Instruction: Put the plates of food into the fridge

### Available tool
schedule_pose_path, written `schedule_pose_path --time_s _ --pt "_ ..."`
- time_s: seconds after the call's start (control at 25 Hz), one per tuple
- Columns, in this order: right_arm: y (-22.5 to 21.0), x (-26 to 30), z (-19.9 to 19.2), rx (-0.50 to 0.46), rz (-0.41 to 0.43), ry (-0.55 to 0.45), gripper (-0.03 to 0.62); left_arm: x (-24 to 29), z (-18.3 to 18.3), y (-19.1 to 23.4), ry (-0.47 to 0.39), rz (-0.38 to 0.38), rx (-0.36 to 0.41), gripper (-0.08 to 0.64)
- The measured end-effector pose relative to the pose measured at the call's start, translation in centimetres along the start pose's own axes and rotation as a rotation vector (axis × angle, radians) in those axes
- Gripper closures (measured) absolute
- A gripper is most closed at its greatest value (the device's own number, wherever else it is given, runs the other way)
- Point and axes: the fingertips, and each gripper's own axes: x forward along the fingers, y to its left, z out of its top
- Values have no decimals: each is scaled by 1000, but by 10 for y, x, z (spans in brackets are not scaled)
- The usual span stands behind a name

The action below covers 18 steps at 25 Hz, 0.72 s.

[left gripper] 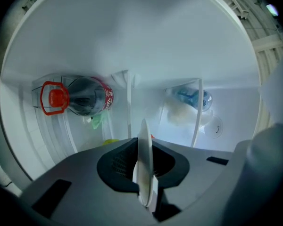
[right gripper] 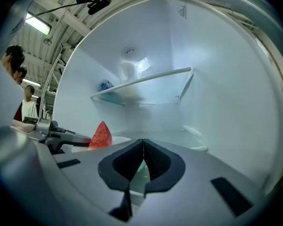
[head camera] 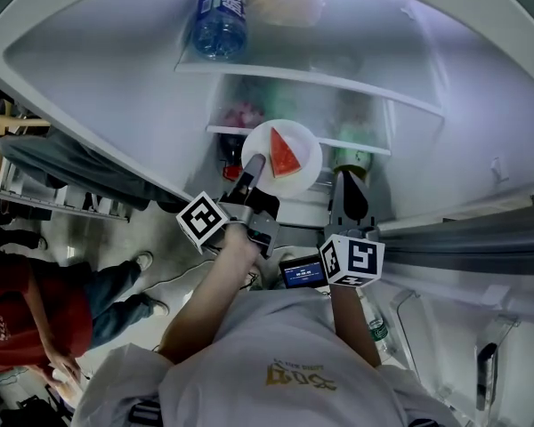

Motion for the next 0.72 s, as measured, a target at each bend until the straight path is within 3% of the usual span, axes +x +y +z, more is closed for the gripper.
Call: schedule_pose_path --time_s 0.72 --pt "-4 4 -7 1 1 13 584 24 8 14 -45 26 -63 525"
